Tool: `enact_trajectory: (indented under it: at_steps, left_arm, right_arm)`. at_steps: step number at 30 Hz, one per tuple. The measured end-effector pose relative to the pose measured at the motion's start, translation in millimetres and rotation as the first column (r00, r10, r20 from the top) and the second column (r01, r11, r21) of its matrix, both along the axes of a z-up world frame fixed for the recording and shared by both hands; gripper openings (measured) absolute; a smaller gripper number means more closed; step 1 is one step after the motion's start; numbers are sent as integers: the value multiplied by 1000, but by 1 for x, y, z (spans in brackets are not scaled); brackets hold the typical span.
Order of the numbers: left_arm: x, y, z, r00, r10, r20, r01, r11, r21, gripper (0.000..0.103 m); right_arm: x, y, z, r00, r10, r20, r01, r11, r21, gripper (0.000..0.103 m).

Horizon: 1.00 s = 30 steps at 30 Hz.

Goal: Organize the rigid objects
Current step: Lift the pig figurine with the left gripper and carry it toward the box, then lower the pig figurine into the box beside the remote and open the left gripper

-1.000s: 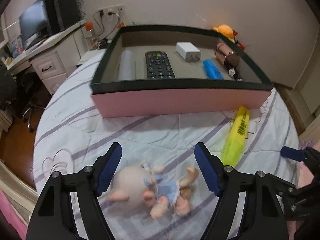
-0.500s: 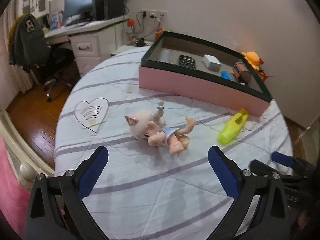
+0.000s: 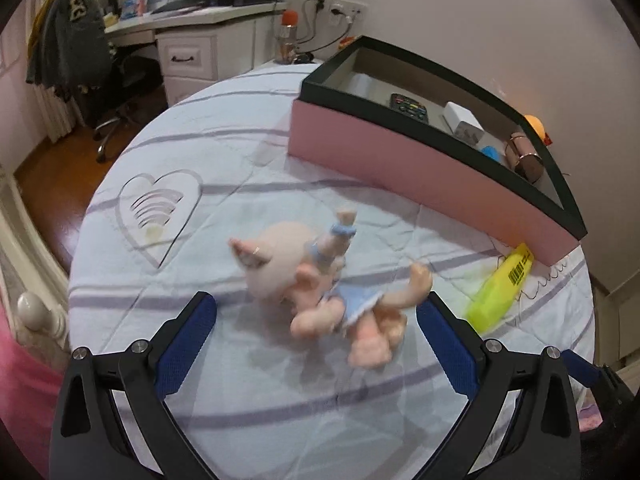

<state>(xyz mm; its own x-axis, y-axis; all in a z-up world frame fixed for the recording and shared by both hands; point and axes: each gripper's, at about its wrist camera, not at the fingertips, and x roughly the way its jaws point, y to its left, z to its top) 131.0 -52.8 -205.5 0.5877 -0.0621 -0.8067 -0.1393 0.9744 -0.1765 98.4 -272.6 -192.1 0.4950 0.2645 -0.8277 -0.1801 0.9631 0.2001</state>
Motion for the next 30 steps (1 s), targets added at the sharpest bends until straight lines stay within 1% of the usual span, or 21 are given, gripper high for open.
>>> enact_trajectory:
  at_steps: [1, 2, 3, 9, 13, 16, 19, 20, 22, 24, 25, 26, 27, 28, 29, 30]
  left_arm:
    - [2, -1, 0, 1000, -26, 12, 26, 1000, -1, 97]
    - [2, 0, 1, 999, -40, 26, 40, 999, -5, 92]
    - [3, 1, 1, 998, -60, 27, 60, 998, -11, 80]
    - [7, 4, 4, 986, -161, 51, 162, 987, -13, 78]
    - [4, 4, 9, 971, -229, 69, 231, 973, -26, 78]
    - [0, 4, 18, 959, -265, 95, 269, 963, -24, 78]
    - [-2, 5, 33, 943, -304, 132, 308, 952, -6, 78]
    - [-1, 5, 39, 937, -318, 144, 321, 947, 3, 78]
    - [0, 4, 54, 915, -362, 178, 359, 932, 51, 78]
    - [3, 1, 67, 894, -403, 196, 392, 915, 91, 78]
    - [5, -1, 76, 883, -421, 209, 402, 907, 128, 78]
    - [7, -2, 80, 877, -431, 213, 407, 901, 151, 78]
    - [12, -4, 89, 865, -451, 221, 417, 890, 185, 78]
    - [16, -5, 93, 859, -461, 224, 424, 884, 194, 78]
    - [22, -6, 101, 844, -484, 232, 442, 872, 212, 78]
    - [26, -7, 105, 834, -498, 238, 451, 864, 226, 78]
  right_arm:
    - [1, 1, -1, 1000, 6, -1, -6, 1000, 4, 103]
    - [2, 2, -1, 1000, 8, -2, -8, 1000, -5, 103]
    - [2, 4, -2, 1000, 11, -3, -11, 1000, -17, 103]
    - [5, 4, -1, 1000, 7, 0, -7, 1000, -18, 103]
    - [5, 5, -1, 1000, 1, -3, -1, 1000, -28, 103]
    - [5, 5, 0, 1000, -4, -5, 4, 999, -34, 103]
    - [4, 5, 3, 1000, -12, -2, 12, 999, -34, 103]
    - [3, 5, 5, 1000, -15, 1, 15, 999, -35, 103]
    - [1, 3, 12, 999, -24, 23, 24, 999, -32, 103]
    - [0, 2, 20, 999, -27, 41, 28, 999, -24, 103]
    - [0, 0, 26, 998, -32, 57, 33, 999, -24, 103]
    - [0, -1, 30, 997, -38, 69, 40, 999, -28, 103]
    - [1, -2, 35, 995, -45, 84, 47, 998, -32, 103]
    - [2, -5, 41, 993, -54, 103, 57, 998, -33, 103]
    - [4, -7, 46, 991, -63, 119, 67, 997, -32, 103]
    - [7, -8, 51, 989, -69, 132, 74, 997, -31, 103]
